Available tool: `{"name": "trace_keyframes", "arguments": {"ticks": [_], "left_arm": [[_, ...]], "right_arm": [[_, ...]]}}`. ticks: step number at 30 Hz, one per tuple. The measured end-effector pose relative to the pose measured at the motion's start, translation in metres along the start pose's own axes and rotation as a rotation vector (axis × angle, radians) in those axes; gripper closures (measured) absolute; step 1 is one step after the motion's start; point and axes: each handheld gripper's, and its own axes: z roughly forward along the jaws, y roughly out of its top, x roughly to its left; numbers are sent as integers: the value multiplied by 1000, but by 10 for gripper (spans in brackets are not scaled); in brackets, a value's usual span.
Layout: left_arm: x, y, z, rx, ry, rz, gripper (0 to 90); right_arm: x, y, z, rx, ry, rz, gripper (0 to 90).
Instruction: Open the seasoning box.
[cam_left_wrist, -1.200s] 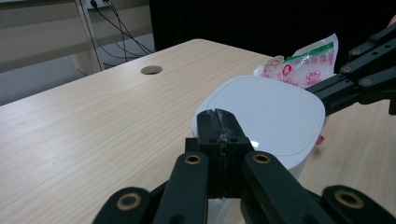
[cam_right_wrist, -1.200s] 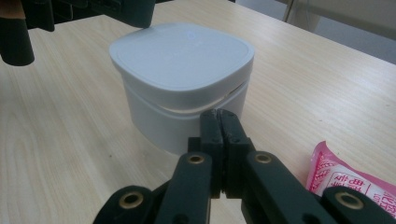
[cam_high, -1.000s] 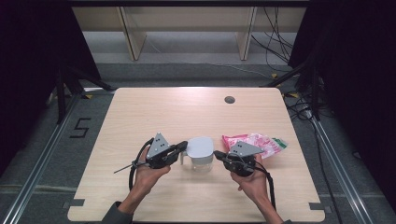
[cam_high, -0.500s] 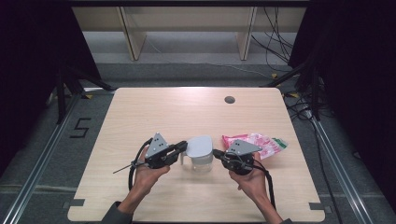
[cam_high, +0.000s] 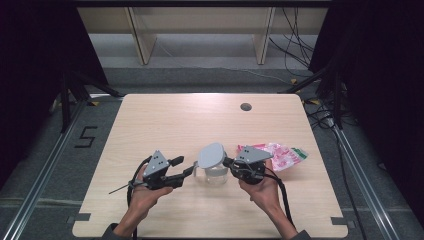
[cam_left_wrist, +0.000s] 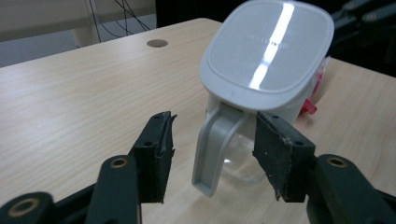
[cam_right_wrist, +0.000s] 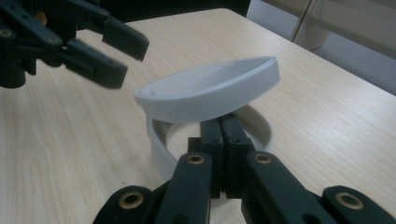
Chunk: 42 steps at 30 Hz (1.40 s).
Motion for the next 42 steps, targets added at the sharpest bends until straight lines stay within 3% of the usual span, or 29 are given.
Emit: {"name": "trace_keyframes", "arguments": {"ticks": [2,3,9,15,20,23,24,26,27,28,32,34,35,36,37,38,39,41,42], "left_arm": [[-1,-2,-3,10,8,0,449],[-1,-2,-4,10,4,3,446],[-5,-5,-3,30,13,29,425],[-7,-14,-4,60,5,24,405],[-3,-19,-9,65,23,14,397],[-4,-19,-8,61,25,6,396],[-5,-20,-8,67,22,11,388],[-8,-20,-7,68,11,13,383],[-9,-20,-7,69,7,16,375],[-10,-21,-7,68,8,13,375],[-14,-24,-5,77,-1,15,363],[-17,-27,-4,84,-11,11,352],[-18,-28,-3,95,-5,12,348],[-18,-29,-3,95,-10,13,342],[-19,-30,-2,99,-9,16,342],[-19,-31,-2,101,-15,11,339],[-20,-32,-1,104,-17,8,336],[-21,-34,-1,112,-14,9,333],[-21,-34,-1,109,-19,5,331]], "right_arm": [[3,3,2,2,1,8,900],[2,6,3,-1,4,-22,900],[10,14,10,-10,13,-29,900],[20,24,19,-29,36,-42,900],[27,25,18,-29,55,-56,900],[22,19,8,-48,44,-28,900],[16,13,-1,-45,14,7,882],[12,9,-6,-45,6,11,872],[5,-2,-16,-39,-18,45,835],[5,-2,-16,-39,-18,45,835],[-9,-26,-38,-17,-90,141,738],[-15,-37,-47,-18,-127,150,652],[-17,-45,-53,-20,-149,219,620],[-21,-55,-61,-26,-175,248,594],[-21,-55,-61,-26,-175,248,563],[-20,-60,-66,-7,-195,283,530],[-24,-66,-68,-22,-210,273,505],[-24,-76,-77,5,-243,342,474],[-28,-82,-82,22,-267,347,442]]}}
